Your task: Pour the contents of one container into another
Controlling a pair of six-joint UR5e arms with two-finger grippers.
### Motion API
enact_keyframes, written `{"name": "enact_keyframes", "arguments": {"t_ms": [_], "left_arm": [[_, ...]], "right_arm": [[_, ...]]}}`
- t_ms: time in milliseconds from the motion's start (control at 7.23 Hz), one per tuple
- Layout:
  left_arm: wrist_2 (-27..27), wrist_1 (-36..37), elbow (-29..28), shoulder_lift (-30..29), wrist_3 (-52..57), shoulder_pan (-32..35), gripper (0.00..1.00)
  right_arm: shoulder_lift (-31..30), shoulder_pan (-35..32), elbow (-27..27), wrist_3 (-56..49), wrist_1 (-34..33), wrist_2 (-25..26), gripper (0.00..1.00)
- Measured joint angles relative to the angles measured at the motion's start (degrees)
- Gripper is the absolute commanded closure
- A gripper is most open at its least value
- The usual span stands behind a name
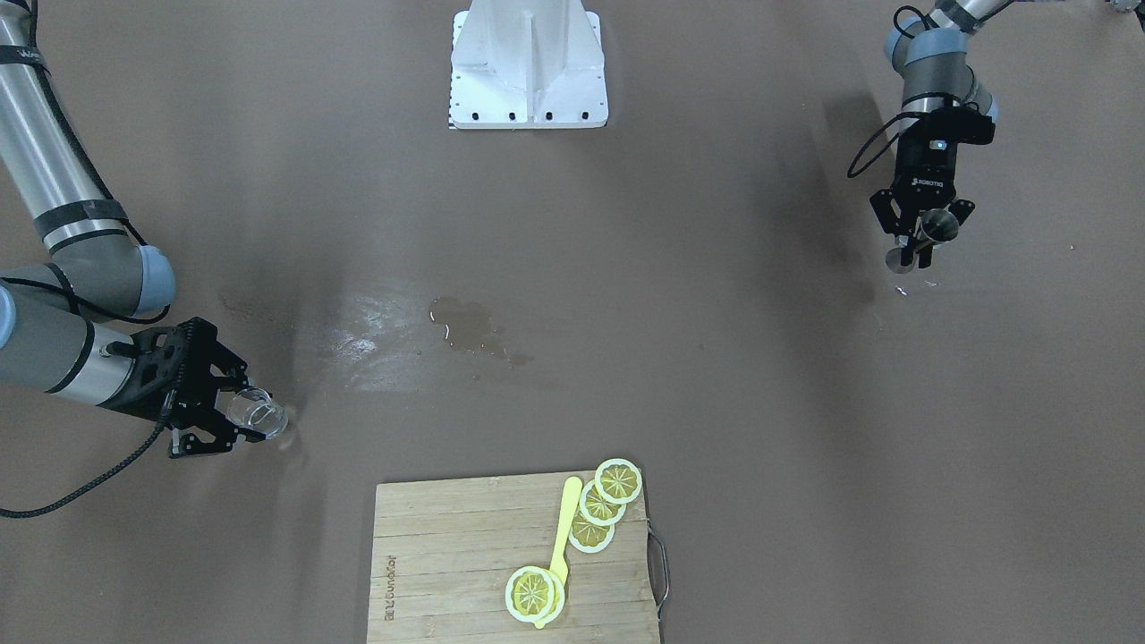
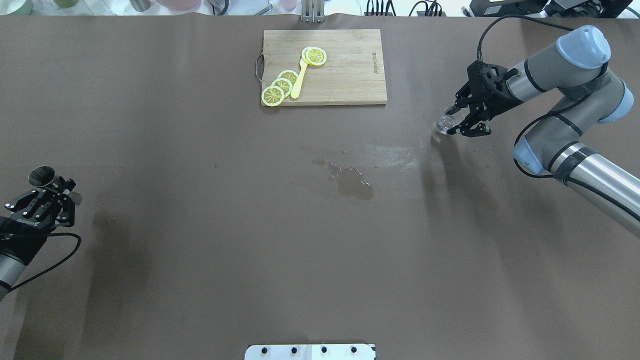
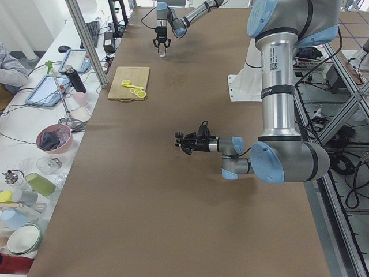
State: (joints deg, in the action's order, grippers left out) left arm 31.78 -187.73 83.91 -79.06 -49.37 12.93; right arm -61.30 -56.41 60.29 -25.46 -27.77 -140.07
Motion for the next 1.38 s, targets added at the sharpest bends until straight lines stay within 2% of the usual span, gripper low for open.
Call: {"name": "enact_keyframes", "arguments": {"t_ms": [415,554,692,969,1384], "left_arm": [[-3.13,9.03,1.85,0.04,-7.35,-0.05,1.00],[-4.72,11.92,2.22,-0.08,-8.89,-0.20,1.00],[-6.84,15.51,2.67,-0.16,-11.79,-0.41,1.00],[-10.11,22.66,3.18,-0.43,-18.67,-0.64,1.00],[-11.83,27.86,3.38,-1.36,-23.22,-1.80,1.00]], "right_arm": [[-0.10,0.55,-0.09,0.06,0.02,0.16,0.49],[-0.10,0.62,-0.20,0.06,0.01,0.23,0.22],[-0.03,0.69,-0.34,0.06,0.00,0.28,0.00],[0.15,0.75,-0.32,0.06,0.00,0.32,0.00],[0.33,0.39,0.29,0.08,0.00,0.25,0.00]]}}
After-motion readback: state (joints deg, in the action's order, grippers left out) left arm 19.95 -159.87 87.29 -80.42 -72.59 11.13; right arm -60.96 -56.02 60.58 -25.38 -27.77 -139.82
